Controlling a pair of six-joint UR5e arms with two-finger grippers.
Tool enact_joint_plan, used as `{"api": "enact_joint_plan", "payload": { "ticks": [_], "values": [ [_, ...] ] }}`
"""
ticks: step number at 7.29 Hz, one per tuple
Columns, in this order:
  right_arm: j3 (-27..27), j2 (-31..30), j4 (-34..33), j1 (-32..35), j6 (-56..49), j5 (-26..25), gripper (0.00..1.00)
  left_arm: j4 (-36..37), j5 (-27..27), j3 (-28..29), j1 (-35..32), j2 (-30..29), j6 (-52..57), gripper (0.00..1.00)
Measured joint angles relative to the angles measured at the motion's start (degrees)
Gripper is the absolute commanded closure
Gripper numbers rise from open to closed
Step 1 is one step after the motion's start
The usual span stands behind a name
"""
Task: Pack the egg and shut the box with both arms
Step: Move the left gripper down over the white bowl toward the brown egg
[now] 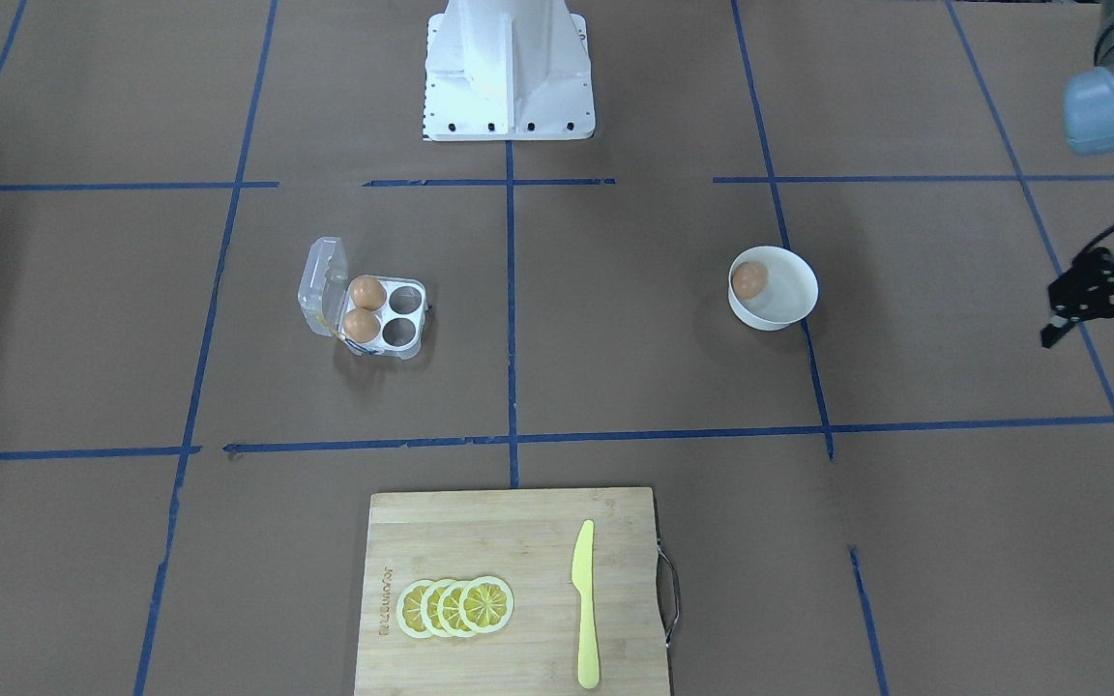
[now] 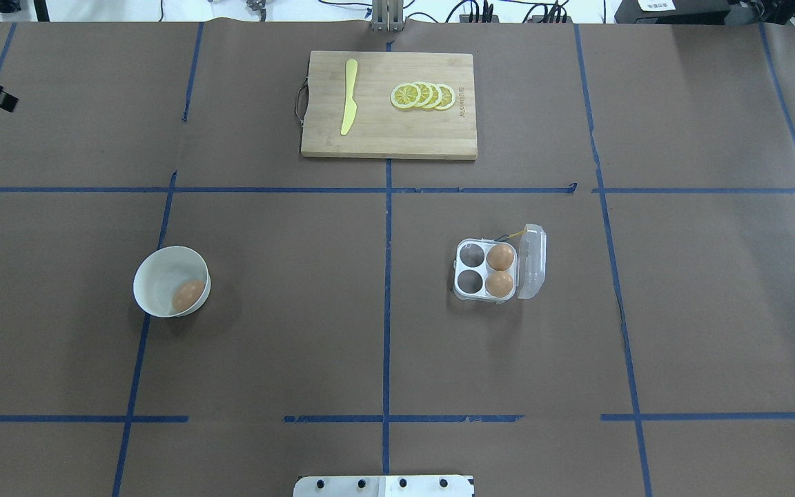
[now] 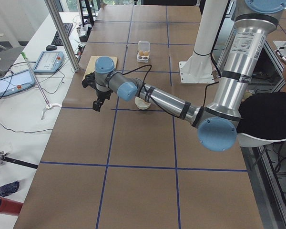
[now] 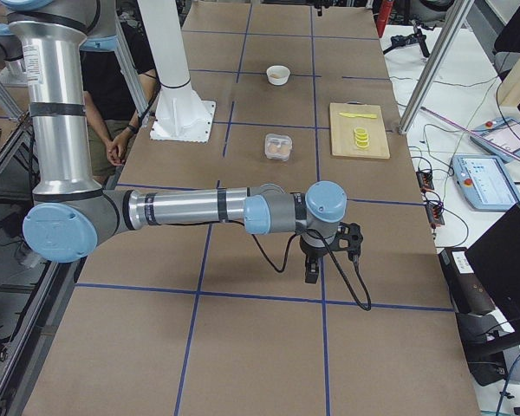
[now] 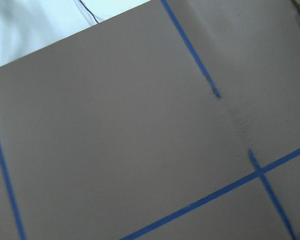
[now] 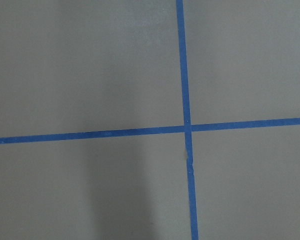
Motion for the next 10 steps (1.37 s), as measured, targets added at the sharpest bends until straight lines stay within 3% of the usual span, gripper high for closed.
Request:
{"api": "enact_joint_plan", "payload": {
  "ticks": [2, 4, 6, 8, 10],
  "values": [
    [-0.4, -0.1, 0.1, 0.0, 0.0, 0.1, 0.00, -1.0, 6.4, -4.6, 10.0, 0.2, -21.5, 0.00],
    [-0.4, -0.1, 0.1, -0.1, 0.1, 0.1, 0.00, -1.1, 12.8, -6.7, 18.5, 0.7, -35.3, 0.02],
    [-0.7, 0.0, 0.1, -0.1, 0.2, 0.2, 0.00, -1.3, 15.1, -9.7, 24.6, 3.1, -42.0, 0.05],
    [-0.8, -0.1, 0.1, -0.1, 0.4, 1.2, 0.00, -3.0, 19.5, -10.9, 31.4, 5.0, -48.6, 0.13],
    [-0.8, -0.1, 0.1, -0.1, 0.5, 2.2, 0.00, -3.8, 21.0, -11.1, 33.5, 5.6, -50.5, 0.22]
  ]
}}
